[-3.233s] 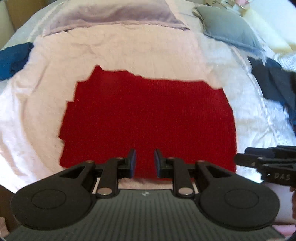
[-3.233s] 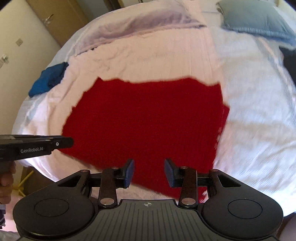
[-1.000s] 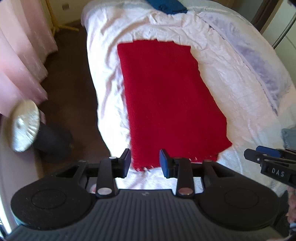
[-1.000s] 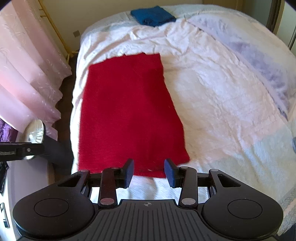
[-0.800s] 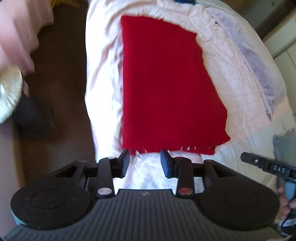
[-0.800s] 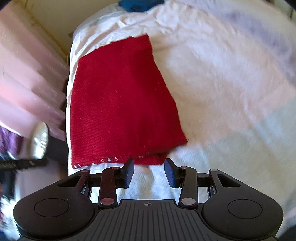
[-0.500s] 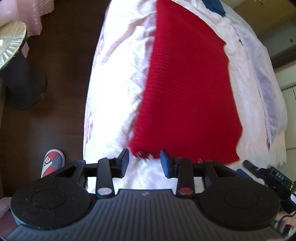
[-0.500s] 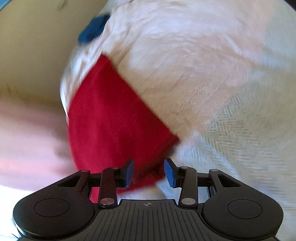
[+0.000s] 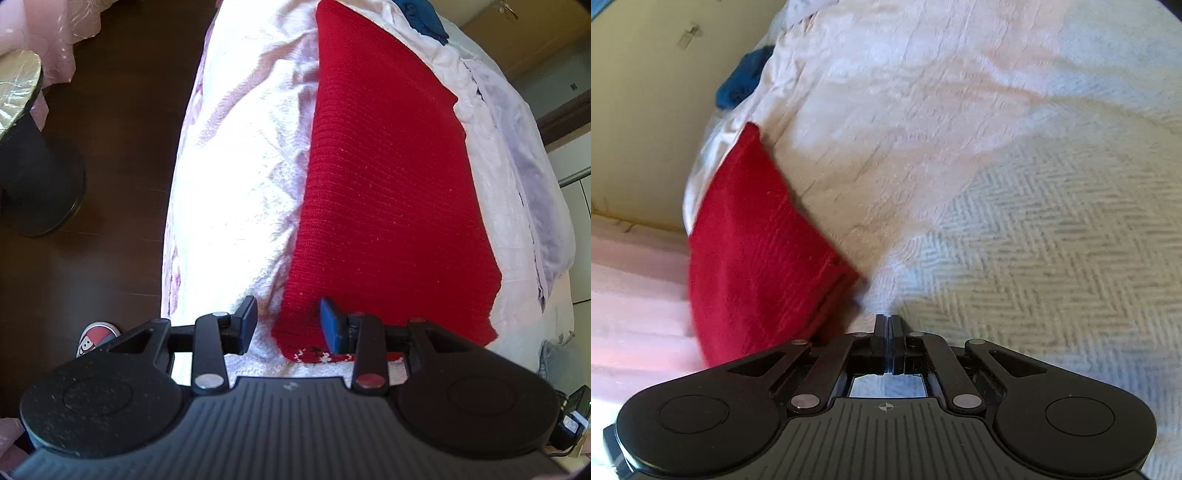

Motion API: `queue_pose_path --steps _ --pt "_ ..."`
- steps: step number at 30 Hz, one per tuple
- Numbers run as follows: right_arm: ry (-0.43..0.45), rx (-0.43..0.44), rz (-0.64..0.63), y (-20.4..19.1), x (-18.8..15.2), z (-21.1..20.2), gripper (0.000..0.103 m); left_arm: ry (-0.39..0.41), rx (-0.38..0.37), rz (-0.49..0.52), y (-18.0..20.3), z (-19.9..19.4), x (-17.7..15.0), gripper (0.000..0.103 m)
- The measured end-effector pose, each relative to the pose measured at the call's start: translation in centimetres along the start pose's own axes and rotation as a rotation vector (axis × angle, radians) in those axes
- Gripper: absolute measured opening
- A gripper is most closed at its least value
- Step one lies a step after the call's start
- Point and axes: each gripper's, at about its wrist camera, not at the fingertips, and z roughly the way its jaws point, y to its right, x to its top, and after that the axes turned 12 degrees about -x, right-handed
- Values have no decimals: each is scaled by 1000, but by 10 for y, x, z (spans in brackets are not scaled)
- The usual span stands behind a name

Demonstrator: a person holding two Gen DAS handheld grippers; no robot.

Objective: Fold clothes

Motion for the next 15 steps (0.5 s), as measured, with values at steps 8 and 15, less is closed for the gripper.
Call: queue_pose_path --steps 8,15 --pt "-50 169 -119 -20 39 1 68 22 -65 6 -11 2 9 35" --pt "-195 235 -96 -13 46 46 54 22 -172 -37 -32 12 10 37"
